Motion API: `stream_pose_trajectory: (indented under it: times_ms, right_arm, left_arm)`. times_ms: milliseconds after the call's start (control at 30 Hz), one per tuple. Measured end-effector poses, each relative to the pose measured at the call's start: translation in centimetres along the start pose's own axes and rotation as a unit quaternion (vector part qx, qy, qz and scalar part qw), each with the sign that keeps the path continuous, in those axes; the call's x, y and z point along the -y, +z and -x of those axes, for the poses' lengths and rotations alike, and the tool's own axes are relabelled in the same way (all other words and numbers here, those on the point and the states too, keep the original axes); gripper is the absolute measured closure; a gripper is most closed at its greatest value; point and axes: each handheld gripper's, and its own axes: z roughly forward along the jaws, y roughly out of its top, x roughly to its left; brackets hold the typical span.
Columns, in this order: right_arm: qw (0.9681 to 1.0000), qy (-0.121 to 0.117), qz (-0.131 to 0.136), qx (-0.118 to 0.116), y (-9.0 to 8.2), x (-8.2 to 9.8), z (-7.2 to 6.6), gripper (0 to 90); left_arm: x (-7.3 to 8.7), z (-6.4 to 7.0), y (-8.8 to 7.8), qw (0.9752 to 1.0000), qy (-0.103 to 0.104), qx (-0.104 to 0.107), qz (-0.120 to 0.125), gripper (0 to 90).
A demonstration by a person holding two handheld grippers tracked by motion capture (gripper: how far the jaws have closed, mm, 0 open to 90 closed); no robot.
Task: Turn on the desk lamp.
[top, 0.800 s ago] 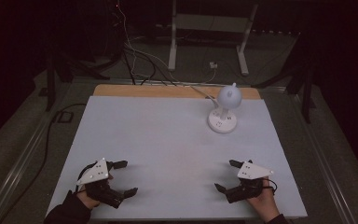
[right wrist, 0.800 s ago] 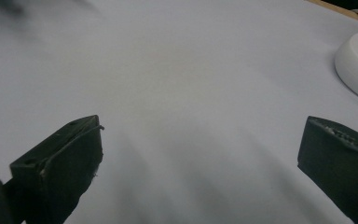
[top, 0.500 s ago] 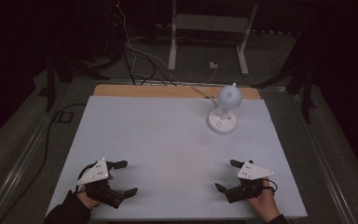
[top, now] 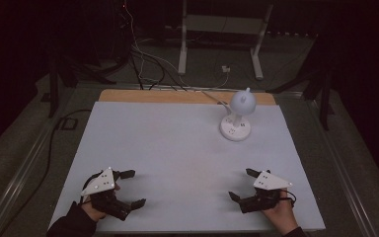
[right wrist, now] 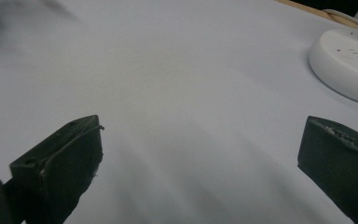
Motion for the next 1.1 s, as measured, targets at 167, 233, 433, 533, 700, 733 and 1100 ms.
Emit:
stream_pose_trajectory:
  times_ms: [167, 233, 433, 533, 700, 733, 1100]
  right_arm:
    - [0.9999, 0.008, 0.004, -0.011, -0.3, -0.7, -0.3, 0.0]
    - [0.9998, 0.012, 0.001, -0.018, -0.4, -1.1, -0.3, 0.0]
    - [0.9995, 0.013, -0.007, -0.028, -0.7, -1.8, -0.6, 0.0]
    - [0.9994, 0.014, -0.004, -0.031, -0.9, -2.4, -0.8, 0.0]
    - [0.9991, 0.013, -0.01, -0.039, -0.9, -3.0, -1.2, 0.0]
    - [0.999, 0.014, -0.01, -0.041, -1.0, -3.2, -1.2, 0.0]
    - [0.9985, 0.021, -0.006, -0.051, -1.4, -4.8, -0.9, 0.0]
  left_arm:
    - [0.0, 0.0, 0.0, 1.0, -0.001, 0.0, 0.0, 0.2]
    - [0.0, 0.0, 0.0, 1.0, 0.0, 0.0, -0.001, 0.2]
    - [0.0, 0.0, 0.0, 1.0, -0.001, -0.001, 0.0, 0.2]
    - [0.0, 0.0, 0.0, 1.0, -0.001, 0.0, 0.0, 0.2]
    - [0.0, 0.0, 0.0, 1.0, -0.001, 0.0, 0.001, 0.2]
    - [0.0, 0.0, 0.0, 1.0, -0.001, 0.0, 0.001, 0.2]
    - [0.0, 0.0, 0.0, 1.0, -0.002, 0.0, 0.001, 0.2]
